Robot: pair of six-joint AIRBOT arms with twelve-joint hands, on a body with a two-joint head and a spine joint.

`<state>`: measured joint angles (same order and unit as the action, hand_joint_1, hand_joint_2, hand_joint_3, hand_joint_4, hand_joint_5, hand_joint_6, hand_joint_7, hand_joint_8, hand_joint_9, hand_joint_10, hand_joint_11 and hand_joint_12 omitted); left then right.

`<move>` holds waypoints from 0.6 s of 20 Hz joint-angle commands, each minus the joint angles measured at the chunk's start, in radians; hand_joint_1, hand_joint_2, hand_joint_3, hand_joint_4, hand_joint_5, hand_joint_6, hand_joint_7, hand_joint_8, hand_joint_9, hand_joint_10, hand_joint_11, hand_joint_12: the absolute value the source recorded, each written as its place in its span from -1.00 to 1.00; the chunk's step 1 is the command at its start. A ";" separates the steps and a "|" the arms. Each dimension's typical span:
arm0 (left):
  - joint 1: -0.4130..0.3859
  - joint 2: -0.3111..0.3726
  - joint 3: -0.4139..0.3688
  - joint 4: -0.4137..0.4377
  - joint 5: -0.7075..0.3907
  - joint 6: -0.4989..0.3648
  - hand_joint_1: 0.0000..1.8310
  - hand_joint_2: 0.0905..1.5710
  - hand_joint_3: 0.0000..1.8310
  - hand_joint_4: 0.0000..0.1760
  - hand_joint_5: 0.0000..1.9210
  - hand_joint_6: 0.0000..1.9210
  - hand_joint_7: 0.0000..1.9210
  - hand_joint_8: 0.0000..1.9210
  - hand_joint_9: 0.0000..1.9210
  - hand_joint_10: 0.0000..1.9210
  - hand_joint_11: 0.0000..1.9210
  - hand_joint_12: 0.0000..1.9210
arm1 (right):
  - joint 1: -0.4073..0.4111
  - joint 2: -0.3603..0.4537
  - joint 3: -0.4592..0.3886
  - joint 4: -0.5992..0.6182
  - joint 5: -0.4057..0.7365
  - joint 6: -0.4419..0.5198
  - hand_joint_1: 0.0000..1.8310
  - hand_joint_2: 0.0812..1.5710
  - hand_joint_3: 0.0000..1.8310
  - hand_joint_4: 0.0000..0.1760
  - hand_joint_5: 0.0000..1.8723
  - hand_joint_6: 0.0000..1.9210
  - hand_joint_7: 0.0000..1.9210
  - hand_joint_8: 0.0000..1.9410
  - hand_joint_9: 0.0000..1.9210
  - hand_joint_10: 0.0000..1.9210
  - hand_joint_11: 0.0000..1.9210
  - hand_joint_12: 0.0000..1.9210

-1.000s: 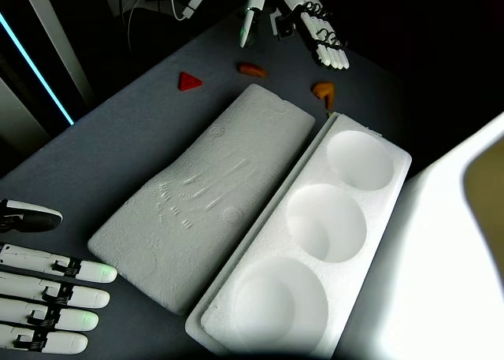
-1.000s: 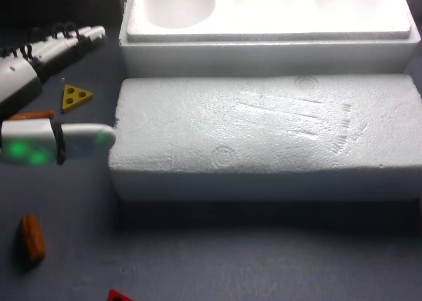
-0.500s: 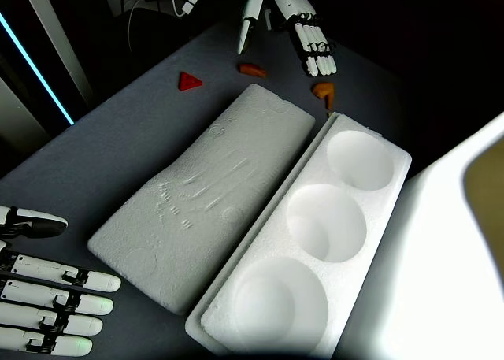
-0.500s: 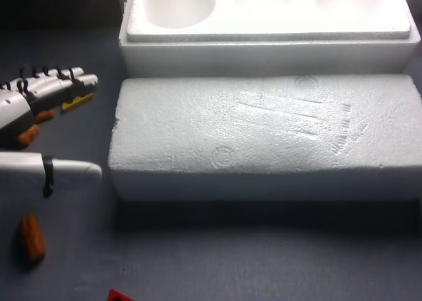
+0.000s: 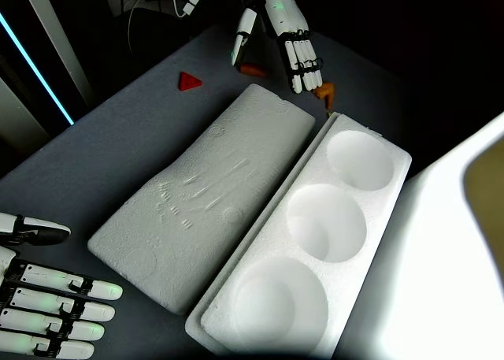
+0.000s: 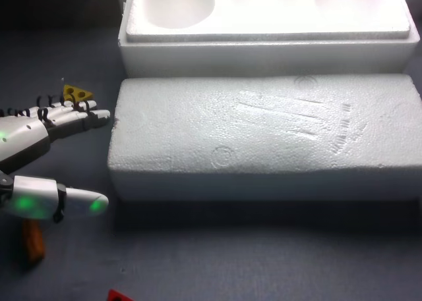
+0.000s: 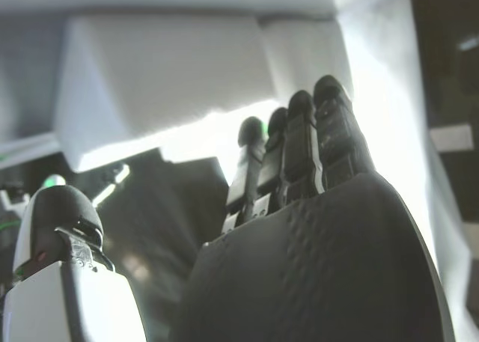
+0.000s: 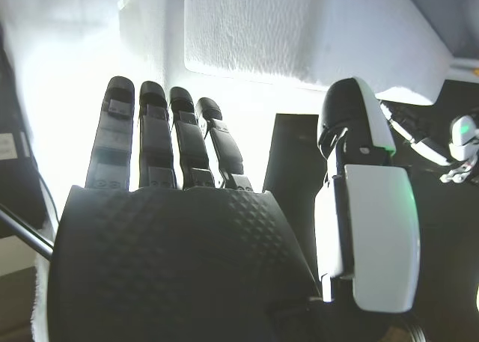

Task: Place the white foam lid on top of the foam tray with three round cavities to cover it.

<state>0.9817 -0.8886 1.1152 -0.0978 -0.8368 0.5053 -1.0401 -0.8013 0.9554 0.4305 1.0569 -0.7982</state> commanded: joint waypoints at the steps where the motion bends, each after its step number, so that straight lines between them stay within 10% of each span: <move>1: -0.007 -0.004 0.012 -0.029 -0.096 0.007 -0.50 0.15 -1.00 -1.00 -0.85 -0.98 -1.00 -1.00 -1.00 -1.00 -1.00 -1.00 | -0.001 0.001 0.009 0.014 0.107 0.003 -0.41 0.48 -1.00 -1.00 -1.00 -1.00 -1.00 -1.00 -1.00 -1.00 -1.00 -1.00; 12: -0.019 -0.072 0.049 -0.091 -0.093 0.028 -0.54 0.18 -0.99 -1.00 -0.85 -0.99 -1.00 -1.00 -1.00 -1.00 -1.00 -1.00 | 0.023 -0.063 0.050 0.064 0.088 0.011 -0.44 0.49 -1.00 -1.00 -1.00 -1.00 -1.00 -1.00 -1.00 -1.00 -0.98 -0.99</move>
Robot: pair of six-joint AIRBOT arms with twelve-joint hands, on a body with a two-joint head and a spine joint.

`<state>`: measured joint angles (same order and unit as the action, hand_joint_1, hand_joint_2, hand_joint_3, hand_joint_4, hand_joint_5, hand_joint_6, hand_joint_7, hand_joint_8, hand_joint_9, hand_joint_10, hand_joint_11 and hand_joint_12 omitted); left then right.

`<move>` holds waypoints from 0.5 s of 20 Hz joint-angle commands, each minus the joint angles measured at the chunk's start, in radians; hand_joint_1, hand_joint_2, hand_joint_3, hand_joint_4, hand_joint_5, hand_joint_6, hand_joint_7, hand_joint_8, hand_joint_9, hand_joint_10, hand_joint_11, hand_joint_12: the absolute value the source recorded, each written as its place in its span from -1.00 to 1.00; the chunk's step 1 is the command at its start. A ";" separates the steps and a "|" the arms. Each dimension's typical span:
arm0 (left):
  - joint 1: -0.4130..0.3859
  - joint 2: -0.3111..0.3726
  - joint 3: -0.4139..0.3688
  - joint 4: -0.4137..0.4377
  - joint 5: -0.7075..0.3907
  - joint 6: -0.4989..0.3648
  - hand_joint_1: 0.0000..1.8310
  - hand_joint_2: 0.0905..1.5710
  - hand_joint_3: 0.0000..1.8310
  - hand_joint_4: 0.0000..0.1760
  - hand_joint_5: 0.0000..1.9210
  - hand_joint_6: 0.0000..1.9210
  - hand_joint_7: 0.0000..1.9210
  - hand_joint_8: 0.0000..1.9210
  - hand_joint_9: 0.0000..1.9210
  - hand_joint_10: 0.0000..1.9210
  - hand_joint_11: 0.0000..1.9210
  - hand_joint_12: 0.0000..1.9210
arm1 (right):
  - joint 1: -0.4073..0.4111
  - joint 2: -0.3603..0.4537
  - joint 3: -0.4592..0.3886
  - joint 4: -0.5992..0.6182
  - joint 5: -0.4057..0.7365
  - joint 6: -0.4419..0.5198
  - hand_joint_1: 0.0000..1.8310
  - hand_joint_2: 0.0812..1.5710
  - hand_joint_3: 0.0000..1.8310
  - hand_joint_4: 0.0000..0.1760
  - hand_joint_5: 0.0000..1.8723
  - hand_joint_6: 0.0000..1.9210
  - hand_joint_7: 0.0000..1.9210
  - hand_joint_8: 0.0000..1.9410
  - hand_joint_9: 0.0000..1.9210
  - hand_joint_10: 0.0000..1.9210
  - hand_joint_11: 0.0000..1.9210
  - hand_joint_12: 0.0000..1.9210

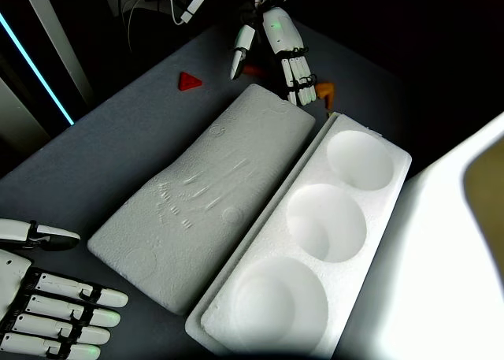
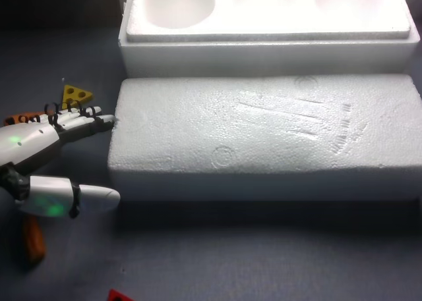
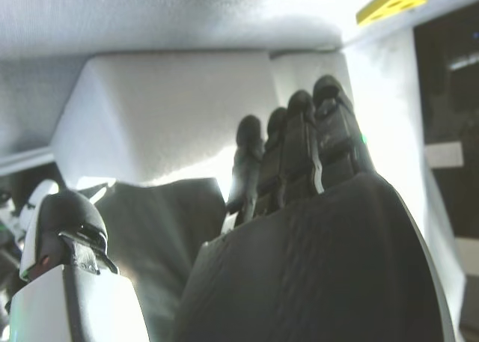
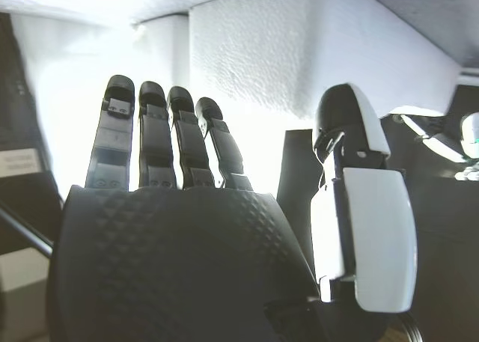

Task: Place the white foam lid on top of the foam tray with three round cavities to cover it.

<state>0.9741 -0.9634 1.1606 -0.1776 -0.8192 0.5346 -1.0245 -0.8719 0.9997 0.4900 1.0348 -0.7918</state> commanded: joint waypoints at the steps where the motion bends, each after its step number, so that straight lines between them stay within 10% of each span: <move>1: -0.011 -0.003 0.007 -0.017 -0.113 -0.001 -0.54 0.19 -0.99 -1.00 -0.85 -0.99 -1.00 -1.00 -1.00 -1.00 -1.00 -1.00 | 0.009 0.000 0.011 0.011 0.107 0.006 -0.45 0.49 -1.00 -1.00 -1.00 -1.00 -1.00 -1.00 -1.00 -1.00 -0.98 -0.99; 4: -0.012 -0.012 0.009 -0.025 -0.115 0.001 -0.54 0.19 -0.99 -1.00 -0.84 -0.99 -1.00 -1.00 -1.00 -1.00 -1.00 -1.00 | 0.016 -0.017 0.025 0.022 0.099 0.012 -0.45 0.47 -1.00 -1.00 -1.00 -1.00 -1.00 -1.00 -1.00 -1.00 -0.96 -0.97; 10: -0.014 -0.028 0.017 -0.033 -0.115 0.002 -0.52 0.20 -0.99 -1.00 -0.84 -1.00 -1.00 -1.00 -1.00 -1.00 -1.00 -1.00 | 0.039 -0.060 0.059 0.026 0.065 0.037 -0.41 0.44 -1.00 -1.00 -0.96 -1.00 -1.00 -1.00 -1.00 -1.00 -1.00 -0.24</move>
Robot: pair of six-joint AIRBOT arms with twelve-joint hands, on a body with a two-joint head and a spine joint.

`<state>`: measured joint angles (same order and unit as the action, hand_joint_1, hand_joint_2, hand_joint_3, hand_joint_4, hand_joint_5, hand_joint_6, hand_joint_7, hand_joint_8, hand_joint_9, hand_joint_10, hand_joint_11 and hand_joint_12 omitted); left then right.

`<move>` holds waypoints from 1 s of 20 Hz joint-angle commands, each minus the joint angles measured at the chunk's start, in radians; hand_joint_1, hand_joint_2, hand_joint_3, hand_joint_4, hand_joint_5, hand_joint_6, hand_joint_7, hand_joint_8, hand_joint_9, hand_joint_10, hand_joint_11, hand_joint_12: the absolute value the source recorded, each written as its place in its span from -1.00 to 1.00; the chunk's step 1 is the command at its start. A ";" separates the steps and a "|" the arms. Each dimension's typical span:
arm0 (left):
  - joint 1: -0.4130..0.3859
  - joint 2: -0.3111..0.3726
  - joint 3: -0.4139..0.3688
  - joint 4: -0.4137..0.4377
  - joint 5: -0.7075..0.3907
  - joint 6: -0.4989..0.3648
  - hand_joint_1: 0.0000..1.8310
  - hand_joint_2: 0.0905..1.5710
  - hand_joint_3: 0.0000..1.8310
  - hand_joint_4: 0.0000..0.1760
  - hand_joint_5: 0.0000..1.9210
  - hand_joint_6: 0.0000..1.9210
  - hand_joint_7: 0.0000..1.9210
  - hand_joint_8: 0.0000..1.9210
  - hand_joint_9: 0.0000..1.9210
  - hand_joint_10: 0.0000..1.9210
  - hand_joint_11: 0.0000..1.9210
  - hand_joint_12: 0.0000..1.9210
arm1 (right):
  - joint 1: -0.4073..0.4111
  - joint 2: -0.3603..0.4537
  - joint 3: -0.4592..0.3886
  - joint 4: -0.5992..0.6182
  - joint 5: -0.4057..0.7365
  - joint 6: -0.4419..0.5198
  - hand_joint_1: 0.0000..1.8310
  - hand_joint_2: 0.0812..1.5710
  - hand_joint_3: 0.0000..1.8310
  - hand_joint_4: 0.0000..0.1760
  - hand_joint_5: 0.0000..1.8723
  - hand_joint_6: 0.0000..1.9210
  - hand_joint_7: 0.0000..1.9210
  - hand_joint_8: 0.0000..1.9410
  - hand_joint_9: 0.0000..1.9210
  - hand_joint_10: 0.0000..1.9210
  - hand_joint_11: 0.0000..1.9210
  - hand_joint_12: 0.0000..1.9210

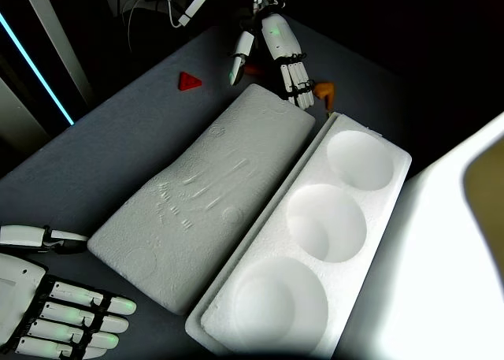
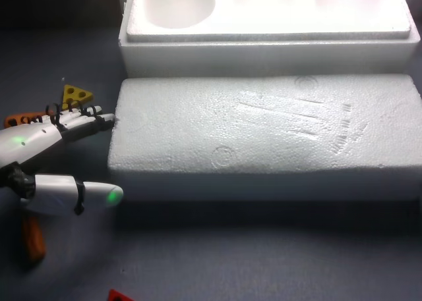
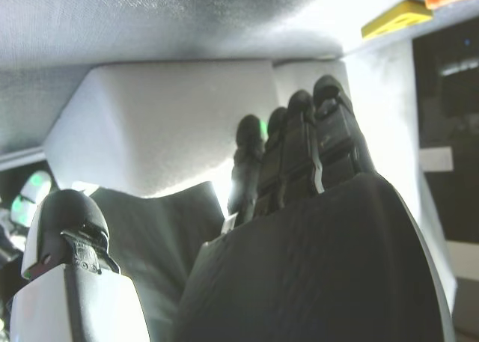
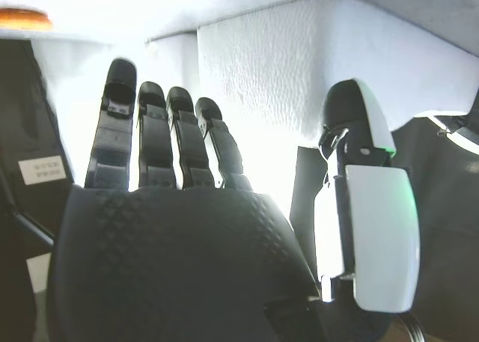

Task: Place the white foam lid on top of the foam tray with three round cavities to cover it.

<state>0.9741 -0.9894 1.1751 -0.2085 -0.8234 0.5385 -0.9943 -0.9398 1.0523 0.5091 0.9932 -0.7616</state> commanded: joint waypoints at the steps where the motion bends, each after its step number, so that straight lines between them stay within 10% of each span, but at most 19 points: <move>1: -0.014 -0.004 0.004 -0.002 -0.110 -0.002 -0.51 0.19 -1.00 -1.00 -0.85 -1.00 -1.00 -1.00 -1.00 -1.00 -1.00 -1.00 | 0.012 0.001 0.012 0.007 0.103 0.009 -0.42 0.42 -1.00 -1.00 -0.96 -1.00 -1.00 -1.00 -1.00 -1.00 -1.00 -0.13; 5: -0.018 -0.016 0.009 -0.003 -0.110 -0.002 -0.53 0.19 -1.00 -1.00 -0.84 -0.99 -1.00 -1.00 -1.00 -1.00 -1.00 -1.00 | 0.028 -0.024 0.027 0.007 0.094 0.018 -0.50 0.43 -1.00 -1.00 -1.00 -1.00 -0.99 -1.00 -0.95 -0.98 -1.00 0.25; 7: -0.023 -0.025 0.011 -0.003 -0.111 -0.002 -0.52 0.19 -1.00 -1.00 -0.83 -0.99 -1.00 -1.00 -1.00 -1.00 -1.00 -1.00 | 0.035 -0.035 0.034 0.007 0.092 0.024 -0.48 0.44 -1.00 -1.00 -1.00 -1.00 -1.00 -1.00 -1.00 -1.00 -1.00 -0.10; 11: -0.027 -0.041 0.019 -0.003 -0.119 -0.012 -0.50 0.21 -0.99 -1.00 -0.80 -0.98 -0.95 -0.98 -1.00 -1.00 -1.00 -1.00 | 0.044 -0.052 0.045 0.007 0.086 0.032 -0.38 0.44 -1.00 -1.00 -1.00 -1.00 -1.00 -1.00 -1.00 -1.00 -1.00 -0.07; 13: -0.029 -0.049 0.019 -0.002 -0.127 -0.018 -0.49 0.23 -0.99 -1.00 -0.78 -0.98 -0.92 -0.98 -1.00 -1.00 -1.00 -1.00 | 0.046 -0.055 0.046 0.007 0.087 0.036 -0.42 0.47 -1.00 -1.00 -1.00 -1.00 -1.00 -1.00 -0.97 -0.99 -1.00 0.06; 14: -0.029 -0.052 0.019 -0.002 -0.131 -0.023 -0.50 0.25 -0.98 -1.00 -0.76 -0.97 -0.90 -0.97 -1.00 -1.00 -1.00 -1.00 | 0.047 -0.056 0.045 0.004 0.089 0.039 -0.49 0.47 -1.00 -1.00 -0.98 -1.00 -0.91 -1.00 -0.88 -0.76 -1.00 0.53; 16: -0.028 -0.054 0.016 0.003 -0.147 -0.034 -0.51 0.27 -0.98 -1.00 -0.76 -0.97 -0.90 -0.98 -1.00 -1.00 -1.00 -1.00 | 0.047 -0.057 0.042 -0.004 0.097 0.048 -0.54 0.46 -1.00 -1.00 -0.95 -1.00 -0.85 -1.00 -0.99 -0.47 -1.00 0.67; 19: -0.020 -0.046 0.001 0.010 -0.180 -0.043 -0.52 0.29 -0.98 -1.00 -0.76 -0.98 -0.90 -0.99 -0.99 -1.00 -1.00 -1.00 | 0.047 -0.055 0.031 -0.014 0.112 0.060 -0.48 0.48 -1.00 -1.00 -0.91 -0.99 -0.88 -0.99 -1.00 -0.52 -1.00 0.75; 20: -0.019 -0.042 -0.006 0.014 -0.188 -0.045 -0.54 0.30 -0.98 -1.00 -0.76 -0.98 -0.91 -0.99 -1.00 -1.00 -1.00 -1.00 | 0.047 -0.048 0.025 -0.019 0.117 0.061 -0.47 0.52 -0.99 -1.00 -0.92 -1.00 -0.98 -1.00 -1.00 -0.82 -1.00 0.57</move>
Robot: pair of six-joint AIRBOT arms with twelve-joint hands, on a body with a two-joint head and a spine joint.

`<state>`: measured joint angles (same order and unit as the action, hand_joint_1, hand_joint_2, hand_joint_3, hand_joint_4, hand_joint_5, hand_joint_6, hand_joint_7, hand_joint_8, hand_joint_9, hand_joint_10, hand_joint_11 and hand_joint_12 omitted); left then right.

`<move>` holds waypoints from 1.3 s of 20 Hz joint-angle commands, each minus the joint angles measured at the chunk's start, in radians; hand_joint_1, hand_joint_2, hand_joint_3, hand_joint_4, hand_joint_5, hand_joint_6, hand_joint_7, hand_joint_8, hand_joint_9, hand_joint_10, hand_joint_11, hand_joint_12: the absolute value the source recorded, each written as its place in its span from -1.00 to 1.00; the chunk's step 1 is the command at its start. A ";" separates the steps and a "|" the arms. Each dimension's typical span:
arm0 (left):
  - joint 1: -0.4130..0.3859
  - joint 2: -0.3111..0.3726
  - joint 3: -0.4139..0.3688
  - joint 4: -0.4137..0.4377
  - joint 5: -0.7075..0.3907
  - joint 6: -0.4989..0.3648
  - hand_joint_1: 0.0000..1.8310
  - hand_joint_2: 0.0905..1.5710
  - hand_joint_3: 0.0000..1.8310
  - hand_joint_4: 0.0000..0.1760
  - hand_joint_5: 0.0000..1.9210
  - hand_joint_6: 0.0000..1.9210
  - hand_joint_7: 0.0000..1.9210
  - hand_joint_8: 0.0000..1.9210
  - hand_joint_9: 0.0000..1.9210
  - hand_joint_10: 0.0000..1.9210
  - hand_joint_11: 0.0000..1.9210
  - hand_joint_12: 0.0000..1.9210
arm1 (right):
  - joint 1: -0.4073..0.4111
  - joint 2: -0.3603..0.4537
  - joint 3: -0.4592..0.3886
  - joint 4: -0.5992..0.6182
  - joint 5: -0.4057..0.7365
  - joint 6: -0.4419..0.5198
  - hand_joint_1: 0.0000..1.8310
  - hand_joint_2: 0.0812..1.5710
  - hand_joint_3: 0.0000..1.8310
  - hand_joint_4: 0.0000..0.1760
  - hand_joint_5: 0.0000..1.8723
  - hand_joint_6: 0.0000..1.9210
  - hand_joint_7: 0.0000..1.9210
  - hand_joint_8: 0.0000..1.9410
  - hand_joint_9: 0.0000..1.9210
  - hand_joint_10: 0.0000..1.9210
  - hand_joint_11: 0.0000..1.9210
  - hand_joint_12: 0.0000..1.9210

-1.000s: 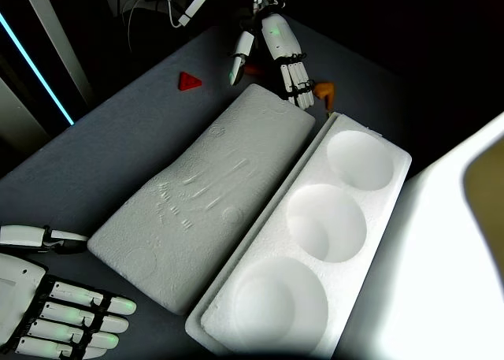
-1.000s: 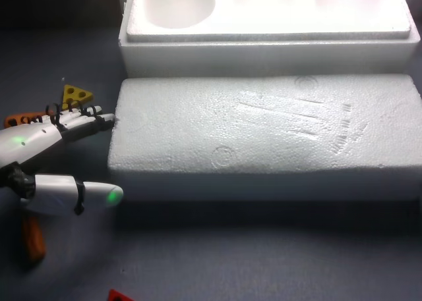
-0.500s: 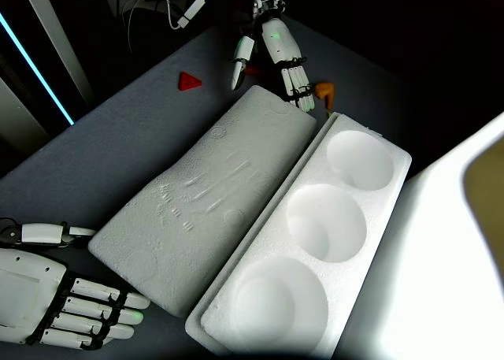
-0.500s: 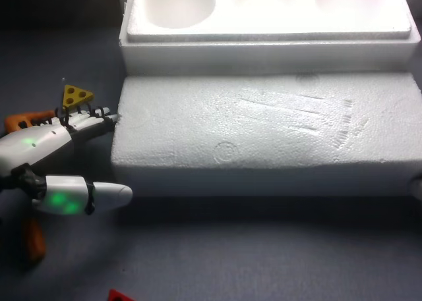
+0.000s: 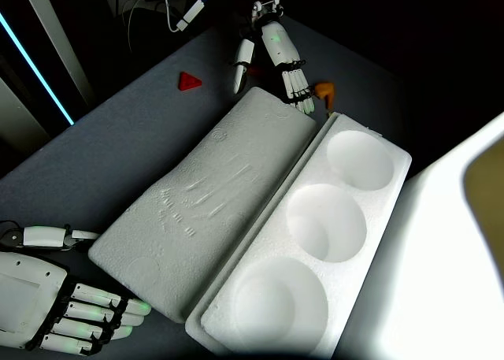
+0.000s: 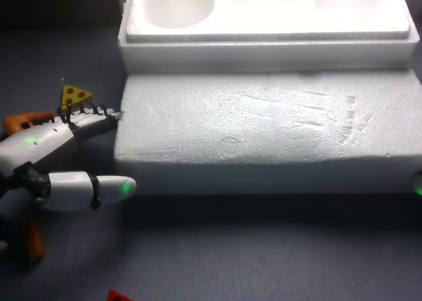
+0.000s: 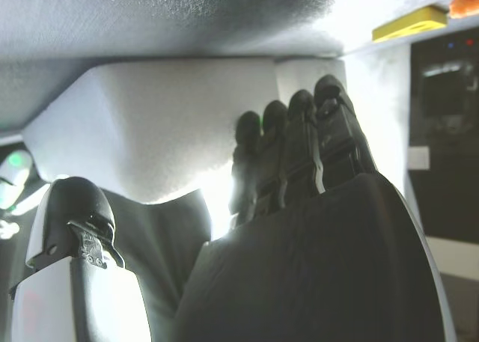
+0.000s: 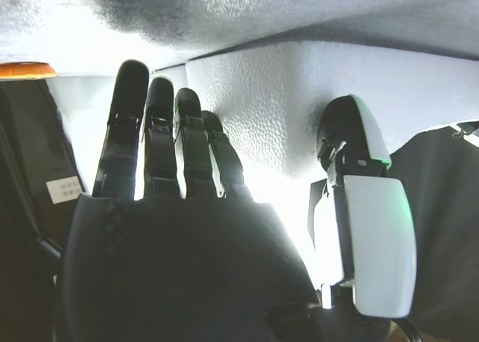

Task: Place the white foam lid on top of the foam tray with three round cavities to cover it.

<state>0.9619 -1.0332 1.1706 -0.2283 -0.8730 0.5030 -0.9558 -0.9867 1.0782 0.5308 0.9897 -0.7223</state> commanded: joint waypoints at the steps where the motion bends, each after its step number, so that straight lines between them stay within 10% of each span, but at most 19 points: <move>1: -0.004 0.006 -0.009 0.038 -0.148 -0.011 -0.54 0.30 -0.98 -1.00 -0.77 -0.98 -0.92 -1.00 -1.00 -1.00 -1.00 -1.00 | 0.008 0.009 -0.011 -0.045 0.128 0.022 -0.42 0.51 -1.00 -1.00 -0.87 -0.98 -0.98 -1.00 -1.00 -0.92 -1.00 0.44; 12: 0.093 0.093 -0.138 0.077 -0.357 -0.065 -0.55 0.35 -0.98 -1.00 -0.78 -1.00 -0.95 -1.00 -1.00 -1.00 -1.00 -1.00 | -0.111 0.122 -0.163 -0.096 0.349 0.062 -0.57 0.49 -1.00 -1.00 -0.92 -1.00 -0.94 -1.00 -1.00 -0.72 -1.00 0.46; 16: 0.089 0.131 -0.170 0.103 -0.416 -0.070 -0.60 0.37 -0.98 -0.86 -0.79 -1.00 -0.97 -1.00 -1.00 -1.00 -1.00 -1.00 | -0.126 0.172 -0.206 -0.125 0.428 0.063 -0.59 0.49 -1.00 -1.00 -0.91 -0.99 -1.00 -1.00 -1.00 -1.00 -1.00 -0.21; 18: 0.083 0.144 -0.175 0.111 -0.426 -0.072 -0.65 0.40 -0.98 -1.00 -0.81 -1.00 -0.97 -1.00 -1.00 -1.00 -1.00 -1.00 | -0.125 0.185 -0.212 -0.137 0.446 0.062 -0.59 0.47 -1.00 -1.00 -0.92 -0.99 -1.00 -1.00 -1.00 -1.00 -1.00 -0.18; 21: 0.041 0.160 -0.169 0.138 -0.422 -0.072 -0.67 0.39 -0.99 -1.00 -0.79 -0.99 -0.95 -0.99 -1.00 -1.00 -1.00 -1.00 | -0.096 0.207 -0.213 -0.158 0.453 0.053 -0.51 0.51 -1.00 -1.00 -0.97 -0.99 -1.00 -1.00 -1.00 -1.00 -1.00 -0.89; 23: 0.006 0.160 -0.161 0.158 -0.413 -0.072 -0.63 0.39 -0.99 -1.00 -0.78 -0.99 -0.94 -0.99 -1.00 -1.00 -1.00 -1.00 | -0.079 0.217 -0.211 -0.169 0.457 0.047 -0.54 0.41 -0.99 -1.00 -0.93 -0.98 -0.83 -0.97 -1.00 -0.27 -1.00 0.77; 26: -0.048 0.159 -0.144 0.184 -0.393 -0.072 -0.53 0.40 -0.99 -1.00 -0.77 -0.98 -0.93 -0.99 -1.00 -1.00 -1.00 -1.00 | -0.045 0.222 -0.194 -0.182 0.451 0.044 -0.63 0.47 -0.99 -1.00 -0.92 -0.98 -0.77 -0.94 -1.00 -0.06 -1.00 0.97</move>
<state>0.9218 -0.8700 1.0397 -0.1272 -1.1328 0.4435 -1.0084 -0.7670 0.8921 0.4614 1.3090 -0.6827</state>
